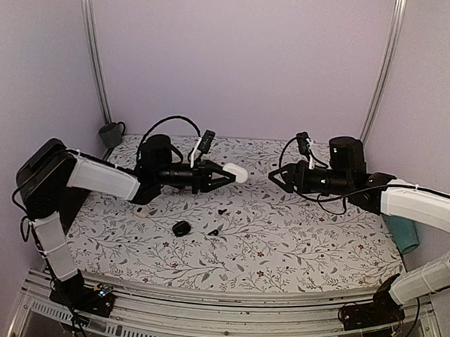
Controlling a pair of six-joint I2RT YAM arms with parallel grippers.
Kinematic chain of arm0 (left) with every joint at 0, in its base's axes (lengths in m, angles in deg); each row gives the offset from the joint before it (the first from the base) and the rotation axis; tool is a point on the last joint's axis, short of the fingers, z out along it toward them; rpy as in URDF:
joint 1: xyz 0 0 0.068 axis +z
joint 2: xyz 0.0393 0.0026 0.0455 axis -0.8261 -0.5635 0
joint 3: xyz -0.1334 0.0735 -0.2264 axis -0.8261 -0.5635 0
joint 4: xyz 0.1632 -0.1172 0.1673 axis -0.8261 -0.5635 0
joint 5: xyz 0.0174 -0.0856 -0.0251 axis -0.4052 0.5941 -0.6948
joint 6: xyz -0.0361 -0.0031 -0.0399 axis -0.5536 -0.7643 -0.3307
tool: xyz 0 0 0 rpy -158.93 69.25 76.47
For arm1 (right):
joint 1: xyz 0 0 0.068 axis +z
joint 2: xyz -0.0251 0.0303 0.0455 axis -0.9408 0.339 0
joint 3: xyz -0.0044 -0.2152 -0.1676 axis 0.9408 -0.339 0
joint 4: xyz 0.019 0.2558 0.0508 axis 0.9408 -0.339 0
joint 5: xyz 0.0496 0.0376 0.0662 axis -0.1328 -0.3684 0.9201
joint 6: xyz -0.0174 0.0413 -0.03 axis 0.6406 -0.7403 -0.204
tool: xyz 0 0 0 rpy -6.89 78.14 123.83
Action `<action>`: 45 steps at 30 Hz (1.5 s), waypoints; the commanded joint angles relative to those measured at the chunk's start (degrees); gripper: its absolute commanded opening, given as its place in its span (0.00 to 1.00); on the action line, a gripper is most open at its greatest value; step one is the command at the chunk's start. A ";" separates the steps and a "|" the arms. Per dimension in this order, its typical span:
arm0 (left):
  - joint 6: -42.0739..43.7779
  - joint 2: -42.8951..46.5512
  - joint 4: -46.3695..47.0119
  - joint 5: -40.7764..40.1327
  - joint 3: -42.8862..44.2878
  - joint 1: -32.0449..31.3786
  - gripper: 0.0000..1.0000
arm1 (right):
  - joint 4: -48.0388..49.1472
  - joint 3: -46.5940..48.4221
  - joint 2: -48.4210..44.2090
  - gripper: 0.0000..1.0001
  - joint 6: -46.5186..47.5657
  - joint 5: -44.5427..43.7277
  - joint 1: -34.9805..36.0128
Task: Insert the wireless bluetooth earbuds into the charging case
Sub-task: Place the charging case at the center of the board.
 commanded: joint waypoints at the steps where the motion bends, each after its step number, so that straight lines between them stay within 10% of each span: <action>1: -8.85 -9.75 -8.10 -4.44 10.36 -1.39 0.00 | 8.48 -4.38 -3.71 0.78 -6.16 -6.99 -2.11; 31: -19.06 -55.85 -42.81 -20.66 69.61 1.70 0.08 | 6.93 -6.92 -5.59 0.85 -4.40 -10.18 -3.97; 45: -18.44 -61.63 -46.22 -26.47 82.45 4.48 0.48 | 6.05 -6.74 -4.82 0.86 -4.42 -7.52 -4.03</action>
